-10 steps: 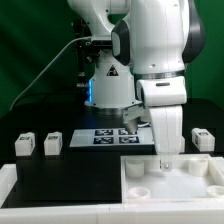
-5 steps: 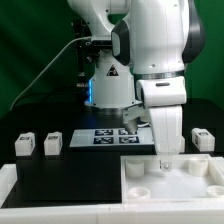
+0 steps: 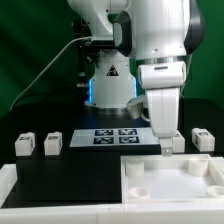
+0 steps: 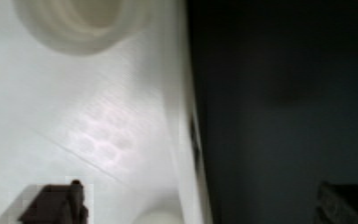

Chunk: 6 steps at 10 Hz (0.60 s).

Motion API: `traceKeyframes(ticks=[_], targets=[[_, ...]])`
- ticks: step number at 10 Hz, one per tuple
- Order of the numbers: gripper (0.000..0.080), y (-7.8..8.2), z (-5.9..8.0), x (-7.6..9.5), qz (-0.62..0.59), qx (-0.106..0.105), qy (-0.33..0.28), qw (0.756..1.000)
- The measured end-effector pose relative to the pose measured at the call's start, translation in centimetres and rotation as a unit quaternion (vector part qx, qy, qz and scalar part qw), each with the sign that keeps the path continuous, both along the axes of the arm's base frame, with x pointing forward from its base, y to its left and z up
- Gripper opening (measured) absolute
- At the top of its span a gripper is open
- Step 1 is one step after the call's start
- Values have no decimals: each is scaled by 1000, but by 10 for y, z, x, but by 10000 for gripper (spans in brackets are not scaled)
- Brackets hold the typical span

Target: Assemble one leg

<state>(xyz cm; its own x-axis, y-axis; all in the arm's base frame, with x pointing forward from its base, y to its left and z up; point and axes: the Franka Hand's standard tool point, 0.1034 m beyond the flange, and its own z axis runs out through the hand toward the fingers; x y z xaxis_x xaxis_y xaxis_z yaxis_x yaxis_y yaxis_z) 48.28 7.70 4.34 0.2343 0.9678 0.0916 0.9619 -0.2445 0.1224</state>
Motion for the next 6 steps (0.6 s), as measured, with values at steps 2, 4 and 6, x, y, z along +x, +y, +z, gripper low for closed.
traceKeyframes(ticks=[2, 4, 6], targets=[[649, 12, 9, -8, -98, 15, 3, 995], [649, 41, 11, -14, -221, 38, 13, 974], [649, 56, 10, -18, -364, 61, 31, 929]])
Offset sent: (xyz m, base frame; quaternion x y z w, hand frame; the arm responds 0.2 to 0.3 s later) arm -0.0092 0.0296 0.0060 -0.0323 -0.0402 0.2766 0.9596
